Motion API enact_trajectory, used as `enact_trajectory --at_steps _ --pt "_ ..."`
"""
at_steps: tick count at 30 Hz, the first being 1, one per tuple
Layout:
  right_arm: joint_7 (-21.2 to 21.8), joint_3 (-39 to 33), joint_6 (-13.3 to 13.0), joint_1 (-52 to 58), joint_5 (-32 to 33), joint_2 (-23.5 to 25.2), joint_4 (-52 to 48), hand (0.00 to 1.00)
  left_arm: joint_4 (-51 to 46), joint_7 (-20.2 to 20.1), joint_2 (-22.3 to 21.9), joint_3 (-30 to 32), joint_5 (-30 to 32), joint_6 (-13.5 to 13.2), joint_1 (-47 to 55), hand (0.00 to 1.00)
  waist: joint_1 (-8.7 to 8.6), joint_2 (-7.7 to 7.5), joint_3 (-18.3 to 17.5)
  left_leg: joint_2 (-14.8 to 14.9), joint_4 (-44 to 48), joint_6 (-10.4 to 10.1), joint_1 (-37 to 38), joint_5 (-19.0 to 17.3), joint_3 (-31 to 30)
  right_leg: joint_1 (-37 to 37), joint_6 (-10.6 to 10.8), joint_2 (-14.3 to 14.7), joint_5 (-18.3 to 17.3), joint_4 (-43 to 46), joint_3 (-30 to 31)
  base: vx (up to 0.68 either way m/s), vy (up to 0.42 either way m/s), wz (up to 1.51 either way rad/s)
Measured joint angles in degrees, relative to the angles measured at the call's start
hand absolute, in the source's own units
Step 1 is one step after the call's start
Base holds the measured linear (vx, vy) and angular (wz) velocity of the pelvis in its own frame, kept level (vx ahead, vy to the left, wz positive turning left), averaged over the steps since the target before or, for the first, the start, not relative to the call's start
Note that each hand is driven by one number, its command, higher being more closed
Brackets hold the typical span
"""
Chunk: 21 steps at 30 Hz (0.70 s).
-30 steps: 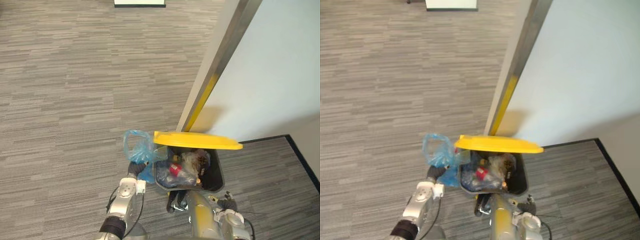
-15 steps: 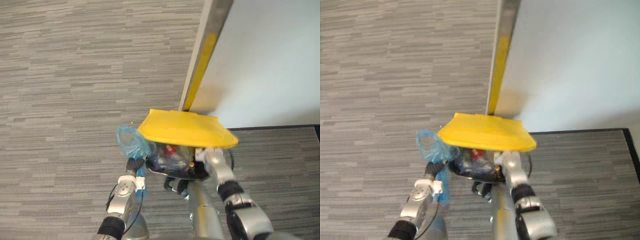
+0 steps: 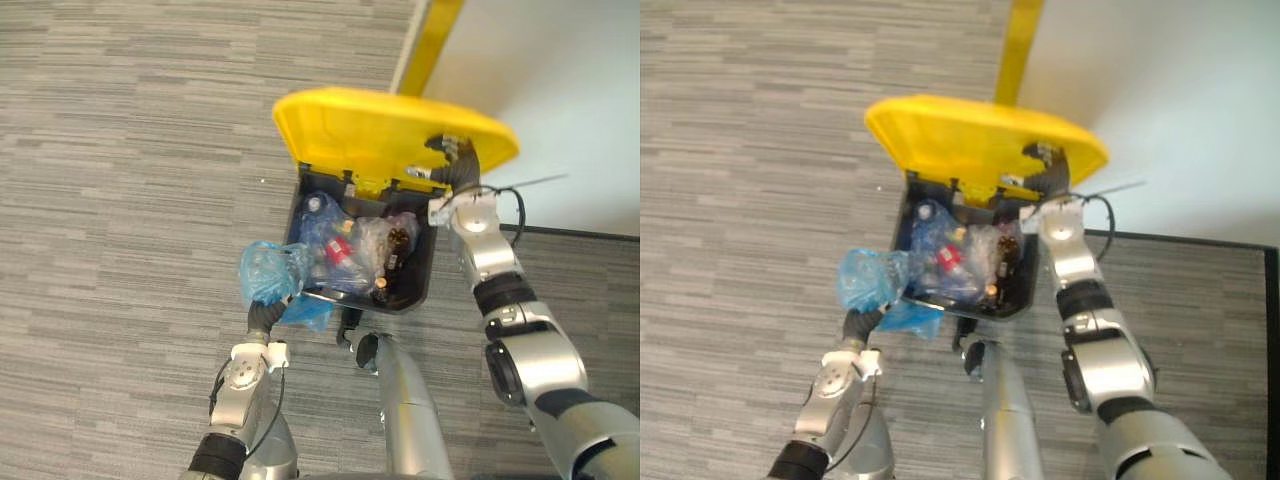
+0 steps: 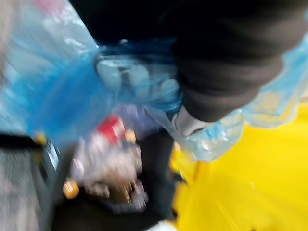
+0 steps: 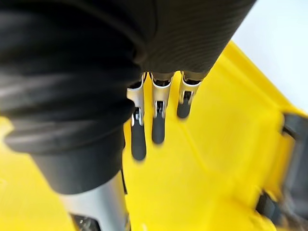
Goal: Gather rubbish on tea table into small bin, then transfer packed bag to large trash can.
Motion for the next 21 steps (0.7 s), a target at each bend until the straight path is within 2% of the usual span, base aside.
enact_trajectory --at_steps 3,5,7,11,12,13,14,15,16,17,18,19,21 --pt "0.0 1.9 0.0 -0.1 0.0 0.0 0.0 0.0 -0.3 -0.1 -0.1 -0.9 0.0 0.0 0.0 1.0 -0.19 -0.1 0.1 -0.6 -0.1 -0.1 0.5 0.1 0.9 0.4 -0.1 0.1 0.7 -1.3 0.4 -0.06 0.001 -0.09" --pt "0.1 2.3 0.0 -0.1 0.0 0.0 0.0 0.0 -1.0 -0.1 1.1 -1.1 -0.1 0.0 0.6 1.0 -0.16 -0.2 0.1 -0.5 -0.4 0.8 0.6 -0.4 1.7 1.0 -0.1 0.6 1.4 -2.9 0.1 -0.13 0.008 -0.14" --pt "0.1 2.3 0.0 -0.2 0.0 0.0 0.0 0.0 -1.9 -0.1 1.9 -1.2 -0.8 0.0 0.9 1.0 -0.22 -0.2 0.1 0.1 -1.2 2.0 0.9 -0.9 1.8 1.7 0.5 0.7 1.8 -4.1 -1.2 -0.08 -0.011 -0.07" --pt "1.4 2.7 0.0 -2.4 0.0 0.0 0.0 0.0 -6.9 -0.1 2.5 -3.5 -1.2 -0.1 -0.4 1.0 -0.38 -0.32 0.2 1.0 -3.7 2.0 2.7 -1.0 1.3 2.3 0.4 1.4 1.5 -4.8 -4.7 -0.02 -0.062 -0.06" --pt "1.6 3.0 0.0 -3.1 0.0 0.0 0.0 0.0 -7.3 -0.2 2.7 -4.0 -1.6 -0.2 -1.6 1.0 -0.39 -0.35 0.1 0.9 -3.3 2.3 2.5 -1.0 0.4 2.2 1.6 1.4 0.4 -4.9 -5.9 0.0 -0.079 -0.18" --pt "1.8 3.2 0.0 -3.5 0.0 0.0 0.0 0.0 -7.4 -0.2 2.6 -4.3 -1.7 -0.2 -1.7 1.0 0.0 0.03 0.3 1.5 -3.7 3.6 2.4 -1.0 -0.4 1.8 5.4 0.7 -2.1 -2.8 -7.2 0.05 -0.083 0.03" --pt "1.9 3.9 -0.1 -4.0 -0.1 -0.2 0.1 0.0 -8.3 -0.6 2.5 -4.5 -2.3 -0.3 -3.3 1.0 -1.11 -0.7 0.8 1.4 -3.2 2.7 3.2 -0.8 0.3 -3.8 -1.4 -4.0 -6.0 15.2 -0.2 0.1 -0.079 0.56" --pt "2.2 4.6 -0.3 -3.7 -0.1 0.1 0.6 0.0 -9.6 -0.9 2.5 -4.5 -2.5 -0.5 -2.9 1.0 -3.19 -2.55 0.7 0.1 -2.2 -0.5 3.4 -0.5 -0.3 -3.0 -2.7 -6.1 -7.9 17.0 7.2 0.21 -0.168 0.31" --pt "2.9 5.4 -0.4 -4.0 -0.2 0.8 1.2 0.0 -10.8 -0.9 1.9 -4.5 -3.4 -0.8 -2.9 1.0 -1.94 -0.94 0.2 1.8 -0.2 -0.9 2.6 -0.8 -1.6 -2.7 -1.0 -4.0 -8.3 14.9 5.1 0.15 -0.134 0.11" --pt "3.0 5.4 -0.4 -4.2 -0.2 0.7 1.5 0.0 -11.2 -1.0 1.9 -4.7 -3.4 -0.8 -3.2 1.0 -1.63 -0.9 0.2 1.9 0.3 -0.9 2.3 -0.8 -1.6 -2.3 -1.0 -4.1 -8.3 14.0 3.8 0.14 -0.07 -0.45" --pt "3.5 5.4 -0.4 -4.4 -0.3 0.9 3.2 0.0 -13.8 -1.0 1.9 -5.2 -3.3 -0.9 -4.1 1.0 -1.96 -0.79 0.3 2.1 -0.7 -0.6 3.1 -0.4 -1.3 -0.3 -5.5 -4.4 -4.3 11.4 0.2 0.04 0.047 -0.25" --pt "3.5 5.4 -0.4 -4.5 -0.5 1.0 3.9 0.0 -15.5 -1.0 1.8 -5.8 -3.3 -0.9 -4.7 1.0 -1.77 -0.79 0.3 2.1 -1.7 -0.7 4.1 -0.3 -1.1 0.2 -6.2 -4.3 -3.7 10.9 0.1 0.02 0.065 -0.18" --pt "3.5 5.4 -0.4 -4.4 -0.5 1.0 4.1 0.0 -18.5 -0.8 1.9 -5.9 -3.3 -1.3 -6.0 1.0 -2.0 -0.71 0.2 2.0 -1.9 -0.8 3.6 -0.3 -1.2 0.5 -5.9 -4.4 -2.5 9.4 0.1 -0.03 0.041 -0.01"
